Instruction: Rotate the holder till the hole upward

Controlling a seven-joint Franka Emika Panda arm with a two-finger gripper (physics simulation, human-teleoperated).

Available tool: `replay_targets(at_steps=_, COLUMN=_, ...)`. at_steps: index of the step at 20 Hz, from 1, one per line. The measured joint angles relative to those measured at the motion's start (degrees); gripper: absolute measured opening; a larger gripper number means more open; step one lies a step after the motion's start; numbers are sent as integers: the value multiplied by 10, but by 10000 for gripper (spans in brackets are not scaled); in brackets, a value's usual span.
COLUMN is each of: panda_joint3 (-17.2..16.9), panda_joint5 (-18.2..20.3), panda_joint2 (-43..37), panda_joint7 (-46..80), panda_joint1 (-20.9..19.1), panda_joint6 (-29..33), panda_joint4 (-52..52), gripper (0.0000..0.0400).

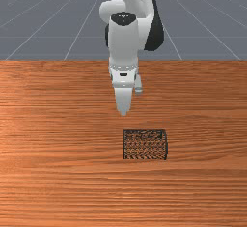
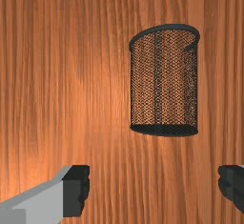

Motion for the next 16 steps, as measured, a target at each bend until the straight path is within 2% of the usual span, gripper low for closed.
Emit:
replay_targets(at_steps=1, panda_joint3=0, panda_joint5=0, panda_joint2=0, panda_joint7=0, panda_joint1=0, panda_joint6=0, panda_joint4=0, gripper=243)
replay_targets(at_steps=2, panda_joint3=0, panda_joint5=0, panda_joint2=0, panda_joint7=0, panda_joint1=0, panda_joint6=0, panda_joint4=0, gripper=148)
replay_targets(at_steps=3, panda_joint3=0, panda_joint5=0, panda_joint2=0, panda_joint7=0, panda_joint1=0, panda_joint6=0, panda_joint4=0, gripper=90)
replay_targets(at_steps=5, panda_joint3=0, panda_joint5=0, panda_joint2=0, panda_joint7=0, panda_joint1=0, panda_joint6=0, panda_joint4=0, gripper=33)
replay_targets(at_steps=6, panda_joint3=9, panda_joint5=49, panda_joint2=-11, panda_joint7=-26, panda_joint1=-15, panda_joint6=-125, panda_joint4=55, gripper=20)
replay_targets(at_steps=7, panda_joint3=7, panda_joint5=50, panda_joint2=-39, panda_joint7=-24, panda_joint1=-15, panda_joint6=-237, panda_joint4=133, gripper=12)
replay_targets(at_steps=8, panda_joint3=6, panda_joint5=55, panda_joint2=-40, panda_joint7=-15, panda_joint1=-16, panda_joint6=-361, panda_joint4=259, gripper=7)
replay_targets(at_steps=9, panda_joint3=1, panda_joint5=10, panda_joint2=-62, panda_joint7=-3, panda_joint1=-4, panda_joint6=-358, panda_joint4=277, gripper=5)
replay_targets(at_steps=11, panda_joint3=1, panda_joint5=8, panda_joint2=-67, panda_joint7=0, panda_joint1=-4, panda_joint6=-358, panda_joint4=280, gripper=2)
replay_targets(at_steps=12, panda_joint3=1, panda_joint5=5, panda_joint2=-67, panda_joint7=2, panda_joint1=-3, panda_joint6=-358, panda_joint4=280, gripper=158)
replay_targets(at_steps=13, panda_joint3=1, panda_joint5=4, panda_joint2=-67, panda_joint7=3, panda_joint1=-2, panda_joint6=-358, panda_joint4=280, gripper=253)
replay_targets(at_steps=14, panda_joint3=2, panda_joint5=9, panda_joint2=-67, panda_joint7=6, panda_joint1=-2, panda_joint6=-358, panda_joint4=280, gripper=311)
replay_targets(at_steps=16, panda_joint3=3, panda_joint5=9, panda_joint2=-67, panda_joint7=12, panda_joint1=1, panda_joint6=-357, panda_joint4=280, gripper=367)
